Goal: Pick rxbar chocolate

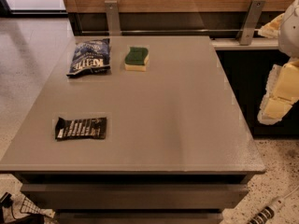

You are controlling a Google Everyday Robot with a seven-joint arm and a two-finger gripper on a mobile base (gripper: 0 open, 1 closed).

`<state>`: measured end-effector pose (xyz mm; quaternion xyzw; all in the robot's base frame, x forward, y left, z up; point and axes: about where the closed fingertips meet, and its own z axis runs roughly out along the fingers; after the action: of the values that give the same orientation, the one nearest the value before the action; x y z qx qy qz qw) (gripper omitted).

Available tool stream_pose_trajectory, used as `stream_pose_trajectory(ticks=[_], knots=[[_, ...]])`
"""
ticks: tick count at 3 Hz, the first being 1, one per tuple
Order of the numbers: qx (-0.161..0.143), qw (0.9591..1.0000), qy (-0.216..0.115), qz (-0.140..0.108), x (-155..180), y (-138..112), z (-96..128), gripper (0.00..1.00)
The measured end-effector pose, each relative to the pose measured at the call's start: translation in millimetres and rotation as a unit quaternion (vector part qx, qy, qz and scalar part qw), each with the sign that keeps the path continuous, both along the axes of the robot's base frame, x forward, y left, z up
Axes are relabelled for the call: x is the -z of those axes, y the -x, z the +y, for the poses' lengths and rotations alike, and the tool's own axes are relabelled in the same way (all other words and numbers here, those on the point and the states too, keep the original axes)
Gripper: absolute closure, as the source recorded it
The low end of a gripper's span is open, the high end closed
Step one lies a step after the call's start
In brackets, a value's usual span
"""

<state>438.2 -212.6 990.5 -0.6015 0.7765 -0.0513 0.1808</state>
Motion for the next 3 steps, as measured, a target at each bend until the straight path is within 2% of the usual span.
stream_pose_trajectory(ticks=[1, 2, 3], knots=[[0.0, 1.0, 0.0, 0.0, 0.0, 0.0, 0.0, 0.0], [-0.001, 0.9998, -0.018, -0.007, 2.8, -4.4, 4.8, 0.0], [-0.016, 0.9968, -0.074, -0.024, 7.6, -17.8, 28.3, 0.0]])
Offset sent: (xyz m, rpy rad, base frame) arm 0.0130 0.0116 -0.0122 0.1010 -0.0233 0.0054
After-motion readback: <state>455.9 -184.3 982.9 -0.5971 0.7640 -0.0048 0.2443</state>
